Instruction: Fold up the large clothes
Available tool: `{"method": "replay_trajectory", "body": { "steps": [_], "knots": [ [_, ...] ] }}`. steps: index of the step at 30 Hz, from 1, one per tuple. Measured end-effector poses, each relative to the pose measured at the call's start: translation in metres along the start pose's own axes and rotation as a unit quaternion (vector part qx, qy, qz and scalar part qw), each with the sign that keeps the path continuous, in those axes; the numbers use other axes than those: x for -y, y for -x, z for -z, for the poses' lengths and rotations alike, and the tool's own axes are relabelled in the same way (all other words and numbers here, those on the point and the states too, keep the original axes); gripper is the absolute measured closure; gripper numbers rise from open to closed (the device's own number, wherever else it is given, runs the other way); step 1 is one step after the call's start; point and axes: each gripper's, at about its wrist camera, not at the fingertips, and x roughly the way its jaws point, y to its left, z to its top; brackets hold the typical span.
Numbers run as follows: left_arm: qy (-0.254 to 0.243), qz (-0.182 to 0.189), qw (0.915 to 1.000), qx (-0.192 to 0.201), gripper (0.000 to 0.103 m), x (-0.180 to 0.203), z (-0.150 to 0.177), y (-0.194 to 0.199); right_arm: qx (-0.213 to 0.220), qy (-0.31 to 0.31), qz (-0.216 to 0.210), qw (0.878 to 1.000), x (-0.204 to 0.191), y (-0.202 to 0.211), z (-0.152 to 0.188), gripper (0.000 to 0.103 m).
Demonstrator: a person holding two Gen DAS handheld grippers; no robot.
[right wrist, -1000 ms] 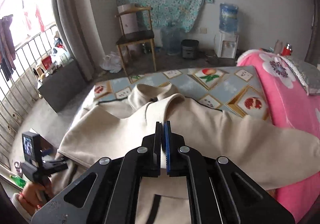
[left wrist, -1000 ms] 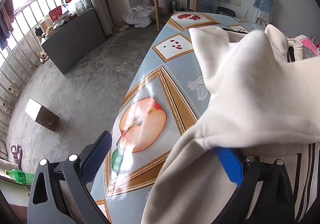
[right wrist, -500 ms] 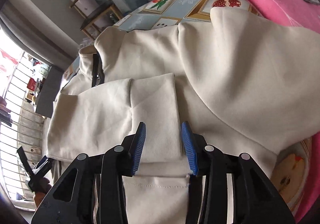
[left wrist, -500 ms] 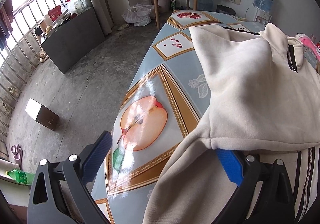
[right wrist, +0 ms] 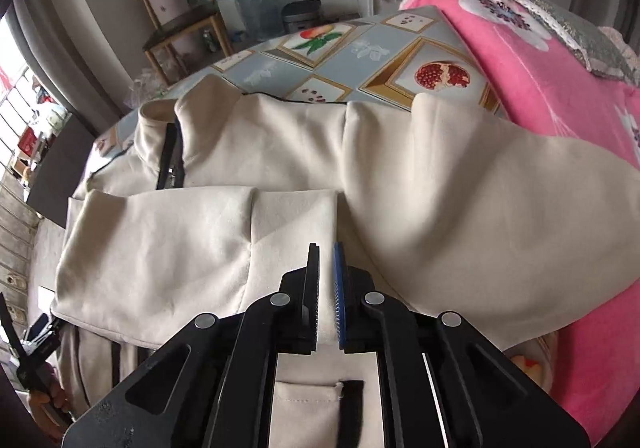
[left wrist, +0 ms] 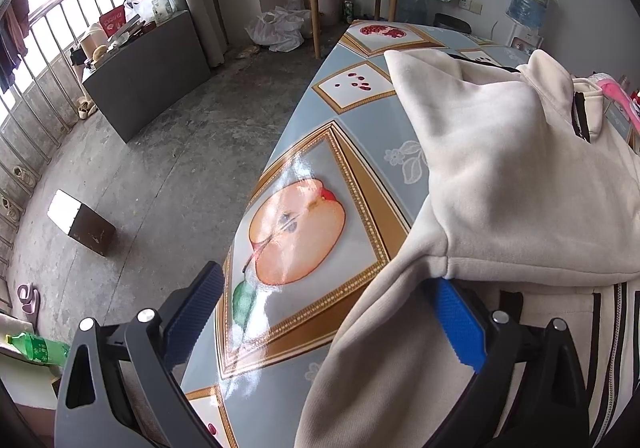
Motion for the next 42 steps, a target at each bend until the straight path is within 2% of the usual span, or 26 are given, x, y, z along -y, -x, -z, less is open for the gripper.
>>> {"method": "replay_trajectory", "body": {
  "steps": [1, 3, 5, 6, 7, 9, 10, 14, 16, 20, 25, 29, 32, 35, 37, 40, 42],
  "knots": [
    [0.001, 0.001, 1.0000, -0.001, 0.005, -0.001, 0.001, 0.001, 0.018, 0.012, 0.004, 1.000, -0.008, 0.010, -0.003, 0.083],
    [0.004, 0.003, 1.0000, -0.003, 0.005, -0.002, 0.002, 0.002, 0.054, 0.043, -0.015, 0.998, -0.036, 0.031, -0.013, 0.062],
    [0.008, 0.007, 0.9999, -0.003, 0.005, -0.004, 0.002, 0.003, 0.059, 0.087, -0.057, 0.993, -0.074, 0.046, -0.029, 0.057],
    [0.010, 0.009, 0.9999, -0.004, 0.005, -0.005, 0.003, 0.004, 0.051, 0.114, -0.094, 0.988, -0.101, 0.048, -0.037, 0.055],
    [0.011, 0.010, 0.9999, -0.004, 0.005, -0.006, 0.003, 0.004, 0.038, 0.136, -0.129, 0.981, -0.126, 0.046, -0.043, 0.054],
    [0.017, 0.013, 0.9997, -0.009, 0.005, -0.007, 0.004, 0.004, -0.012, 0.181, -0.204, 0.962, -0.184, 0.034, -0.057, 0.046],
    [0.022, 0.013, 0.9996, -0.013, 0.005, -0.008, 0.005, 0.003, -0.034, 0.196, -0.229, 0.953, -0.210, 0.025, -0.062, 0.045],
    [0.039, 0.019, 0.9988, -0.020, 0.005, -0.012, 0.007, 0.000, -0.109, 0.232, -0.275, 0.926, -0.301, -0.021, -0.084, 0.046],
    [0.044, 0.020, 0.9986, -0.021, 0.005, -0.013, 0.008, -0.001, -0.152, 0.231, -0.285, 0.918, -0.332, -0.050, -0.095, 0.046],
    [0.053, 0.024, 0.9981, -0.020, 0.005, -0.015, 0.010, 0.000, -0.202, 0.214, -0.277, 0.915, -0.365, -0.098, -0.104, 0.046],
    [0.056, 0.029, 0.9978, -0.021, 0.005, -0.017, 0.011, 0.000, -0.230, 0.209, -0.259, 0.914, -0.376, -0.130, -0.100, 0.049],
    [0.060, 0.039, 0.9971, -0.023, 0.005, -0.020, 0.012, -0.001, -0.229, 0.228, -0.245, 0.914, -0.381, -0.132, -0.090, 0.054],
    [0.064, 0.045, 0.9966, -0.026, 0.005, -0.022, 0.013, -0.001, -0.231, 0.243, -0.257, 0.906, -0.381, -0.124, -0.084, 0.055],
    [0.064, 0.046, 0.9966, -0.026, 0.005, -0.022, 0.013, -0.001, -0.245, 0.260, -0.275, 0.893, -0.387, -0.116, -0.081, 0.068],
    [0.063, 0.045, 0.9967, -0.025, 0.005, -0.022, 0.012, -0.001, -0.236, 0.286, -0.251, 0.894, -0.392, -0.114, -0.076, 0.070],
    [0.065, 0.045, 0.9966, -0.024, 0.005, -0.023, 0.012, -0.001, -0.226, 0.291, -0.214, 0.905, -0.394, -0.121, -0.074, 0.082],
    [0.065, 0.046, 0.9966, -0.023, 0.005, -0.023, 0.012, -0.001, -0.227, 0.281, -0.219, 0.906, -0.393, -0.121, -0.077, 0.099]
  ]
}}
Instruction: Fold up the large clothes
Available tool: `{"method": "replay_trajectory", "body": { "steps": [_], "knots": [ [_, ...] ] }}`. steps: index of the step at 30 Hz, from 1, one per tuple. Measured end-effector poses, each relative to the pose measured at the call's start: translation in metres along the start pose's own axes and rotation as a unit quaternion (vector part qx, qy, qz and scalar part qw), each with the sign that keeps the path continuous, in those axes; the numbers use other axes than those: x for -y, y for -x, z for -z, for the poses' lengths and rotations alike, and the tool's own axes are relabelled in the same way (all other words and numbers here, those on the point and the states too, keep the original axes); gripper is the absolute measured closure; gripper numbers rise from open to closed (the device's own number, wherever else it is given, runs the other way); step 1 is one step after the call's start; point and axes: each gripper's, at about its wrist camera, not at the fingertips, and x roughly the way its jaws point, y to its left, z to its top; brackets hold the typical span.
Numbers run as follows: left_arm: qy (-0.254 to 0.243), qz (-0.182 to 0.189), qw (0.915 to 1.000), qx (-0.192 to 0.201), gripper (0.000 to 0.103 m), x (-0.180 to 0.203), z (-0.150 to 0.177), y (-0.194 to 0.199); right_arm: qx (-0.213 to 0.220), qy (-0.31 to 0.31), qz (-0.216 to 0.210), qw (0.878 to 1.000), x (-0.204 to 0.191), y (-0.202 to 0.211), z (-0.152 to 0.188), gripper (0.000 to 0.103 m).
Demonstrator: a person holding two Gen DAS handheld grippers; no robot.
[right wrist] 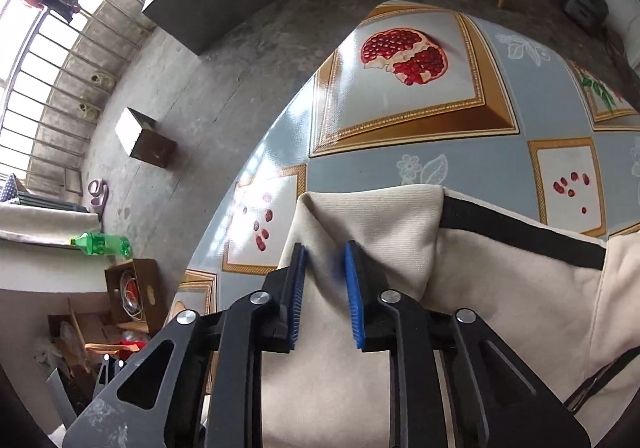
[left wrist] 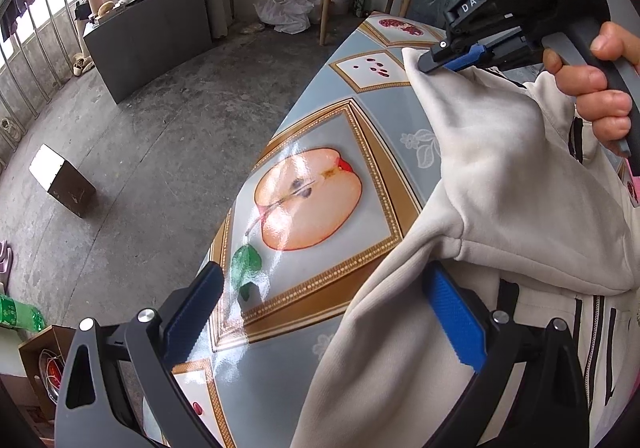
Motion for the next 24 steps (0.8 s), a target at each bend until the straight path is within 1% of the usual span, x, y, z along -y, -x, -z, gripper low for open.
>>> {"method": "replay_trajectory", "body": {
  "steps": [4, 6, 10, 13, 14, 15, 17, 18, 20, 22, 24],
  "knots": [
    [-0.002, -0.003, 1.0000, 0.002, 0.005, 0.000, 0.000, 0.001, 0.050, 0.015, -0.029, 0.998, -0.011, 0.028, -0.002, 0.100],
    [-0.004, -0.004, 1.0000, 0.004, 0.005, 0.002, 0.001, 0.001, 0.062, 0.010, -0.027, 0.998, -0.014, 0.032, -0.006, 0.100],
    [-0.001, -0.004, 1.0000, 0.005, 0.005, 0.003, 0.003, 0.002, 0.068, 0.001, -0.020, 0.997, -0.015, 0.013, -0.011, 0.100],
    [0.001, -0.003, 1.0000, 0.007, 0.005, 0.003, 0.003, 0.002, 0.071, 0.005, 0.000, 0.997, -0.019, -0.003, -0.009, 0.100],
    [0.001, -0.003, 1.0000, 0.007, 0.005, 0.003, 0.003, 0.002, 0.073, 0.001, 0.007, 0.997, -0.019, -0.004, -0.007, 0.100],
    [0.001, -0.003, 1.0000, 0.006, 0.005, 0.003, 0.003, 0.002, 0.078, -0.007, 0.000, 0.997, -0.016, 0.000, -0.004, 0.095],
    [0.000, -0.004, 1.0000, 0.006, 0.005, 0.004, 0.003, 0.003, 0.110, -0.027, -0.022, 0.993, -0.005, 0.032, 0.005, 0.092],
    [0.000, -0.005, 1.0000, 0.006, 0.005, 0.004, 0.003, 0.003, 0.128, -0.027, -0.025, 0.991, 0.000, 0.052, 0.012, 0.085],
    [0.001, -0.005, 1.0000, 0.006, 0.005, 0.004, 0.003, 0.003, 0.162, -0.010, -0.009, 0.987, 0.001, 0.091, 0.034, 0.079],
    [0.008, -0.004, 1.0000, 0.001, 0.005, 0.003, 0.002, 0.002, 0.161, 0.012, 0.016, 0.987, -0.004, 0.111, 0.060, 0.079],
    [0.014, -0.003, 0.9999, -0.001, 0.005, 0.002, 0.002, 0.001, 0.147, 0.030, 0.030, 0.988, -0.011, 0.110, 0.088, 0.078]
  ]
}}
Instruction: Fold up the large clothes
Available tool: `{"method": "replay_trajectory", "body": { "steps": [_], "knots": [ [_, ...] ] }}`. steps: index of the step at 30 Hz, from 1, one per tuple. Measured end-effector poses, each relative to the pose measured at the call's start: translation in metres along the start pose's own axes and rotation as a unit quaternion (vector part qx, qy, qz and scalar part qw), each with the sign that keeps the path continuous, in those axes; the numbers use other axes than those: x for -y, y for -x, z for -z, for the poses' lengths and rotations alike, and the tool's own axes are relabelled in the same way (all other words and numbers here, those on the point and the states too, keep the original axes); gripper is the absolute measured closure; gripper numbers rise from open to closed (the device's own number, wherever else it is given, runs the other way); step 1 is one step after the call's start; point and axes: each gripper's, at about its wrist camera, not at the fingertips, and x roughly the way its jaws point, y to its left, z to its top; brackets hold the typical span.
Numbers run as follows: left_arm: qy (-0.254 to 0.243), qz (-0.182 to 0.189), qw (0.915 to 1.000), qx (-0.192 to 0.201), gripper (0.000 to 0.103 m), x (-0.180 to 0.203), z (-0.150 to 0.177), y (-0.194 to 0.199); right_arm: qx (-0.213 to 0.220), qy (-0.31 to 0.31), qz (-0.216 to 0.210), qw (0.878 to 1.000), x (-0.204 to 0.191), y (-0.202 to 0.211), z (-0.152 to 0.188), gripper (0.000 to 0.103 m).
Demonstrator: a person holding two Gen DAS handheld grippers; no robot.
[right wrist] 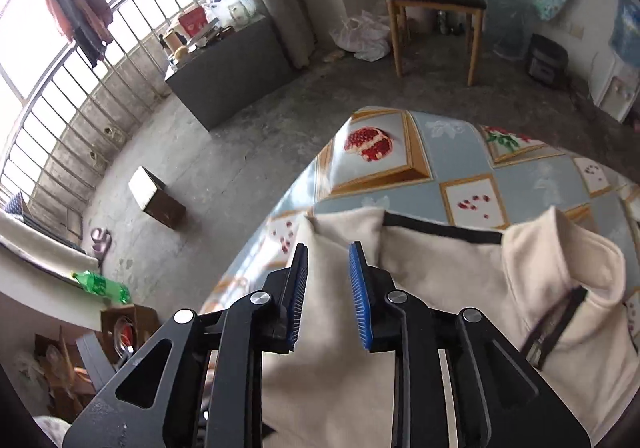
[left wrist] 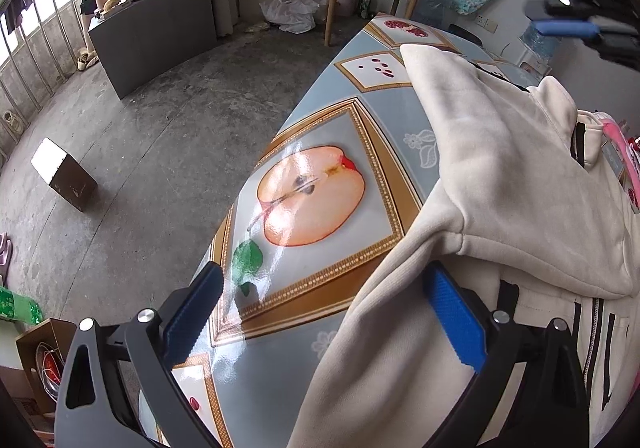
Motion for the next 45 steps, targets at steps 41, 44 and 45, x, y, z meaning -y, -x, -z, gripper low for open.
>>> {"method": "replay_trajectory", "body": {
  "steps": [41, 44, 45],
  "knots": [
    [-0.150, 0.046, 0.9875, 0.005, 0.004, 0.149, -0.011, -0.013, 0.172, -0.405, 0.196, 0.876, 0.241, 0.228, 0.395, 0.039],
    [-0.154, 0.042, 0.9872, 0.011, 0.004, 0.149, -0.007, -0.013, 0.202, -0.489, 0.212, 0.822, 0.299, 0.266, 0.439, 0.038],
    [-0.158, 0.038, 0.9866, 0.012, 0.004, 0.150, -0.006, -0.013, 0.211, -0.514, 0.220, 0.801, 0.318, 0.278, 0.454, 0.038]
  ]
}}
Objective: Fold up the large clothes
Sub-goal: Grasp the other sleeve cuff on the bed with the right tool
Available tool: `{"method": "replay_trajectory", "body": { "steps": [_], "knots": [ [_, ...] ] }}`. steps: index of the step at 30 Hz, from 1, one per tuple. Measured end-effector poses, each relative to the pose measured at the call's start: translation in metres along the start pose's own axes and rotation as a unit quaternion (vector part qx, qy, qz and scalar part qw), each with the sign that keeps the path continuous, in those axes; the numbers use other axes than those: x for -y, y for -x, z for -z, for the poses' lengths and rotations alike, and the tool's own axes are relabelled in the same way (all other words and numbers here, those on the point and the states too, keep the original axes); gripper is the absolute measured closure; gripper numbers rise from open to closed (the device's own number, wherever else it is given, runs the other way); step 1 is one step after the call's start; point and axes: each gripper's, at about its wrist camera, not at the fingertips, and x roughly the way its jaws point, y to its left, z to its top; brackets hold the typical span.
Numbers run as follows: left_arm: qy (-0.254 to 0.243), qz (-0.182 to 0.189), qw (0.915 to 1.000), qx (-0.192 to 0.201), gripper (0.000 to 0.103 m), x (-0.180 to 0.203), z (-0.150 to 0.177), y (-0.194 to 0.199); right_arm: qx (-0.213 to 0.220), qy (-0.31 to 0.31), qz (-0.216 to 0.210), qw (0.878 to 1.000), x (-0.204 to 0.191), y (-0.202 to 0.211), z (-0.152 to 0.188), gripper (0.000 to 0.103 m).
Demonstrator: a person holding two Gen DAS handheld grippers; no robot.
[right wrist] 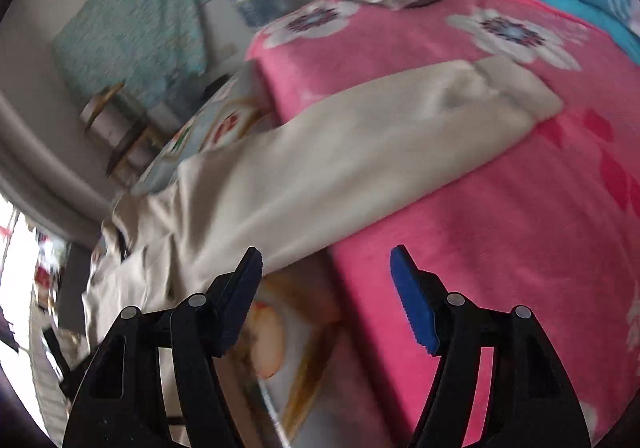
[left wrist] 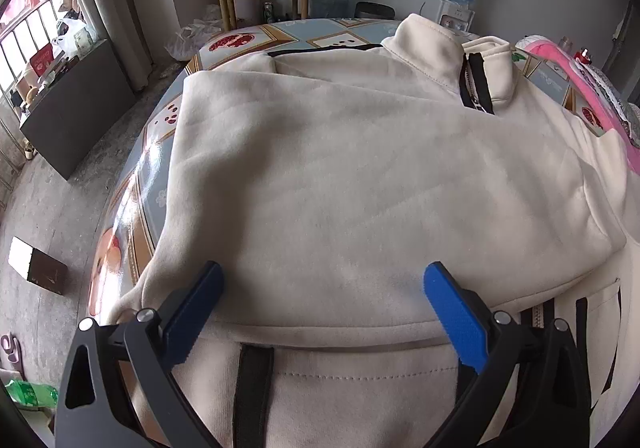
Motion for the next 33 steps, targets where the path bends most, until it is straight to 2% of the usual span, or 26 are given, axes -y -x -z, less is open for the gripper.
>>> {"method": "replay_trajectory", "body": {
  "steps": [3, 5, 10, 13, 15, 16, 18, 21, 25, 29, 33],
  "knots": [
    [-0.004, -0.007, 1.0000, 0.004, 0.004, 0.001, 0.003, 0.000, 0.023, -0.086, 0.015, 0.996, 0.055, 0.001, -0.032, 0.038],
    [-0.003, -0.008, 1.0000, 0.002, 0.004, 0.001, 0.003, -0.001, 0.028, -0.152, 0.022, 0.988, 0.091, -0.006, -0.048, 0.038],
    [-0.007, -0.006, 0.9999, 0.006, 0.004, 0.001, 0.003, -0.002, 0.023, -0.225, 0.009, 0.974, 0.136, -0.032, -0.065, 0.046],
    [-0.008, -0.005, 0.9999, 0.013, 0.004, 0.002, 0.005, 0.000, 0.027, -0.256, 0.000, 0.966, 0.141, -0.046, -0.066, 0.058],
    [-0.008, -0.004, 0.9998, 0.015, 0.004, 0.002, 0.006, 0.000, 0.031, -0.263, -0.001, 0.964, 0.141, -0.047, -0.066, 0.076],
    [-0.008, -0.004, 0.9998, 0.015, 0.004, 0.002, 0.006, 0.000, 0.030, -0.263, 0.000, 0.964, 0.141, -0.048, -0.068, 0.080],
    [-0.010, -0.004, 0.9998, 0.016, 0.004, 0.002, 0.006, 0.000, 0.035, -0.245, 0.008, 0.969, 0.132, -0.043, -0.072, 0.090],
    [-0.014, -0.002, 0.9998, 0.012, 0.004, 0.001, 0.006, 0.001, 0.065, -0.202, 0.018, 0.977, 0.110, -0.021, -0.079, 0.092],
    [-0.009, 0.001, 0.9997, 0.024, 0.004, -0.003, 0.004, 0.013, 0.101, -0.137, -0.005, 0.985, 0.064, 0.018, -0.089, 0.093],
    [-0.007, -0.009, 0.9994, 0.034, 0.004, -0.009, -0.001, 0.021, 0.130, -0.042, -0.040, 0.990, -0.013, 0.062, -0.091, 0.093],
    [-0.014, -0.027, 0.9995, -0.006, 0.004, -0.009, -0.001, 0.000, 0.139, 0.053, -0.112, 0.983, -0.107, 0.090, -0.079, 0.093]
  ]
}}
